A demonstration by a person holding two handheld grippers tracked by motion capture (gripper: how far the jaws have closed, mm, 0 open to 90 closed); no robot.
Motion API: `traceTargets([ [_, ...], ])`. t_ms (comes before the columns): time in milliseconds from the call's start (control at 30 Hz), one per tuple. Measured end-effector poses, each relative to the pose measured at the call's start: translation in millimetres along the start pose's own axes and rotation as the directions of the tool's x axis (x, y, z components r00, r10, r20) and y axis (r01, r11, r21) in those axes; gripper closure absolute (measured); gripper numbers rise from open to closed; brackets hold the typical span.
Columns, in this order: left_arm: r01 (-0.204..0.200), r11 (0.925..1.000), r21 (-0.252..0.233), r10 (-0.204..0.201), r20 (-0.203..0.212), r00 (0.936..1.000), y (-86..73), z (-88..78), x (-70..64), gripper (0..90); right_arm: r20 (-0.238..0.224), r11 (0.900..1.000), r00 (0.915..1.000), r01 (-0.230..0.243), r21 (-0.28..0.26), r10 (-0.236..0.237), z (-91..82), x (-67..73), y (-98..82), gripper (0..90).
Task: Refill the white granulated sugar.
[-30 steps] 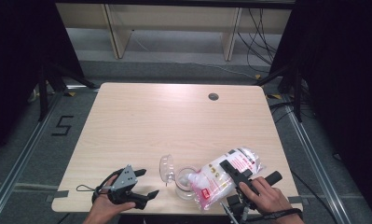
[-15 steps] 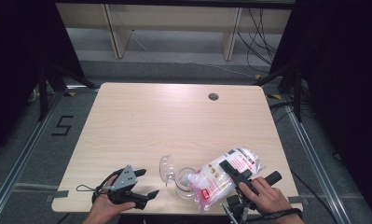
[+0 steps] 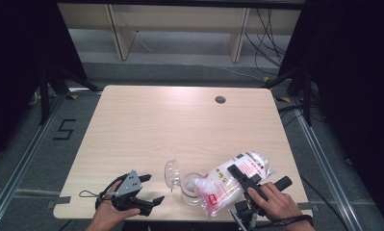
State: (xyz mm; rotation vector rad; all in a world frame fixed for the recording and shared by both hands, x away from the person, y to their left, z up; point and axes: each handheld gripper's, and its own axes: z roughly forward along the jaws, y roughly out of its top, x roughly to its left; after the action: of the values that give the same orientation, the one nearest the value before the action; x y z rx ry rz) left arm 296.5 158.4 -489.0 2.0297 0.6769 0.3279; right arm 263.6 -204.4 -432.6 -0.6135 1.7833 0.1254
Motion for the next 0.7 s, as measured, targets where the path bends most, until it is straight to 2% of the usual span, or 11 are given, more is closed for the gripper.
traceTargets([
  [67,0.029,0.9991,-0.031,-0.029,0.01,0.9995,-0.2,1.3,-2.1,15.4,0.0,1.0,1.0,0.002,-0.001,-0.002,0.1,-0.3,-0.1,52.4],
  [167,0.024,0.9994,-0.026,-0.024,0.009,0.9997,-0.2,0.3,-1.4,15.4,0.009,1.0,0.9999,0.007,-0.011,-0.007,0.8,0.0,0.2,52.5],
  [233,0.035,0.9989,-0.031,-0.034,0.007,0.9994,-0.4,0.9,-2.3,15.3,-0.007,1.0,0.9999,0.016,0.003,-0.016,-0.3,-0.9,1.0,52.5],
  [300,0.034,0.999,-0.029,-0.033,0.01,0.9994,-0.4,1.2,-2.4,15.4,0.007,1.0,0.9999,-0.011,0.009,0.011,-1.1,1.7,0.6,52.6],
  [367,0.0,1.0,0.0,0.0,-0.001,1.0,-0.3,-0.2,0.0,15.4,-0.008,1.0,1.0,0.004,0.018,-0.004,-1.5,-0.3,1.1,52.5],
  [400,0.003,1.0,-0.002,-0.003,-0.001,1.0,-0.3,0.0,-0.2,15.4,-0.007,1.0,0.9998,0.02,0.012,-0.02,-1.1,-1.8,1.2,52.6],
  [433,0.0,1.0,-0.003,0.0,0.004,1.0,-0.4,0.2,0.2,15.4,-0.009,1.0,0.9999,-0.004,0.025,0.004,-2.2,0.2,1.1,52.6],
  [533,-0.007,1.0,-0.003,0.007,0.002,1.0,0.1,0.2,0.3,15.3,0.005,1.0,0.9999,-0.011,0.009,0.011,-1.0,1.7,0.7,52.6],
  [600,-0.006,1.0,-0.004,0.006,0.002,1.0,0.2,0.4,0.0,15.4,-0.01,1.0,0.9999,-0.003,0.017,0.004,-1.2,0.9,1.5,52.6],
  [667,0.014,0.9997,-0.018,-0.014,0.012,0.9998,-0.3,1.1,-1.5,15.3,-0.01,1.0,0.9999,0.0,0.019,0.0,-1.5,0.7,1.7,52.6],
  [700,-0.005,1.0,-0.007,0.005,0.004,1.0,-0.1,0.3,0.0,15.4,-0.008,1.0,1.0,0.004,0.016,-0.004,-1.5,0.2,1.7,52.7],
])
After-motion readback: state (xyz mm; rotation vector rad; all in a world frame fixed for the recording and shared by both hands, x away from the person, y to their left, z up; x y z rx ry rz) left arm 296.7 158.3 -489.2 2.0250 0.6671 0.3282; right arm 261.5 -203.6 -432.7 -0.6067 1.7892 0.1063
